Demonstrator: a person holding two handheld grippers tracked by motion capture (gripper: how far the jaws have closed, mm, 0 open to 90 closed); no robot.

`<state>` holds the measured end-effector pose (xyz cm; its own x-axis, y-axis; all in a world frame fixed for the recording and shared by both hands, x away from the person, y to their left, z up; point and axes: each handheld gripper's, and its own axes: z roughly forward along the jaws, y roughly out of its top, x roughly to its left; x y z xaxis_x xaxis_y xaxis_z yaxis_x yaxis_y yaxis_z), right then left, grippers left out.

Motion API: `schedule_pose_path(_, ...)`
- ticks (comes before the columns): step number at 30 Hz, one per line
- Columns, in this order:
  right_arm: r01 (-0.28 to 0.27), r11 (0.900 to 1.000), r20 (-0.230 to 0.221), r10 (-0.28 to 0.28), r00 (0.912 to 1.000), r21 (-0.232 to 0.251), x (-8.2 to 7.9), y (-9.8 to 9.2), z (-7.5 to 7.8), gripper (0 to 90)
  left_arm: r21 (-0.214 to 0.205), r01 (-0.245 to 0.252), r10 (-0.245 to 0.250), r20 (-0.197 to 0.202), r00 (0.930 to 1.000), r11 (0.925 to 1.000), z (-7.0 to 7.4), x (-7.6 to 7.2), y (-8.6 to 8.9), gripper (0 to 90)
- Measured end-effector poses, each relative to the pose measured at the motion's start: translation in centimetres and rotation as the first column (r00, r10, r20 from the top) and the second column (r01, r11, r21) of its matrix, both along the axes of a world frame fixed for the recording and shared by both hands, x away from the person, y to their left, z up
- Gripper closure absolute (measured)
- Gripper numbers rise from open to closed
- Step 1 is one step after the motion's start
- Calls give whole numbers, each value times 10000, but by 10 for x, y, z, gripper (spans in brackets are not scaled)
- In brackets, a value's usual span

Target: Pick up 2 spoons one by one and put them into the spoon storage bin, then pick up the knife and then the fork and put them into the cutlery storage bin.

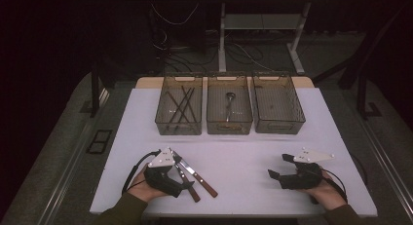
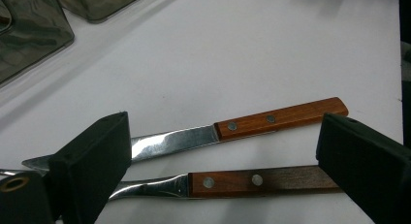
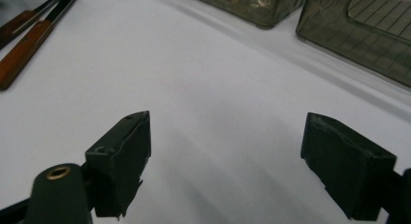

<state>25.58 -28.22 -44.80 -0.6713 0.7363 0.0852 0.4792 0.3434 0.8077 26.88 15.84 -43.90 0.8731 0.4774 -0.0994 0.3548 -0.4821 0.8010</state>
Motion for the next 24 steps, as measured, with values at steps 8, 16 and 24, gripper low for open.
schedule_pose_path(8, 19, 10000, 14, -19, 10000, 25, -1, -3, 0, 185, 343, 527, -531, 111, 9985, 9980, 6, -6, 7, 401)
schedule_pose_path(16, 166, 9998, 62, -167, 9998, 119, 1, -5, 1, 185, 504, 1475, -1429, -862, 9860, 9878, 5, -9, 8, 855)
schedule_pose_path(24, 160, 9998, 139, -162, 9998, 139, -1, -5, 3, 185, 1088, 2223, -2084, -1258, 9699, 9689, -2, -12, -3, 892)
